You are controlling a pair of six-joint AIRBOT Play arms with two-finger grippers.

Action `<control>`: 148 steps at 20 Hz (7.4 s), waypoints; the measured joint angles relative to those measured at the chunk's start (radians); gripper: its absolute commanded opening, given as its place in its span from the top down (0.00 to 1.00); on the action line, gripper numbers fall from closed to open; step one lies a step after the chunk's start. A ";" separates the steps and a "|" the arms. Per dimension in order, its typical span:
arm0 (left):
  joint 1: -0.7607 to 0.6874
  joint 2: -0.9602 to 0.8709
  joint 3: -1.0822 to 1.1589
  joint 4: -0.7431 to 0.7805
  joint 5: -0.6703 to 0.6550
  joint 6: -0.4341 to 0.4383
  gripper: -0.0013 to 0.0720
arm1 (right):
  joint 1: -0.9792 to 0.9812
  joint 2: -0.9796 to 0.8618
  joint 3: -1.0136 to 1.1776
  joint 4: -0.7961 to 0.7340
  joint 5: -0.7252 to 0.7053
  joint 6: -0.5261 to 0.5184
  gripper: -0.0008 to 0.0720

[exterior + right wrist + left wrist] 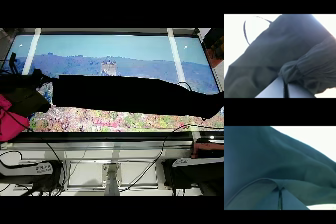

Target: Fold the clothes and pants, and hang the long-sleeved shirts on hangers.

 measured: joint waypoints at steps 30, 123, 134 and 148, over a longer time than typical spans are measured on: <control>-0.291 -0.237 0.270 -0.325 0.359 0.121 0.96 | -0.013 -0.414 0.433 0.328 0.020 -0.116 0.97; -0.806 -0.130 0.282 -0.090 0.461 -0.189 0.54 | 0.352 -0.225 -0.265 0.458 0.113 -0.447 0.31; -0.808 -0.134 0.282 -0.078 0.458 -0.189 0.97 | 0.514 -0.202 -0.321 0.343 -0.002 -0.474 0.97; -0.981 -0.372 0.280 0.111 0.310 -0.304 0.97 | 0.148 0.078 -0.034 0.231 0.253 -0.407 0.97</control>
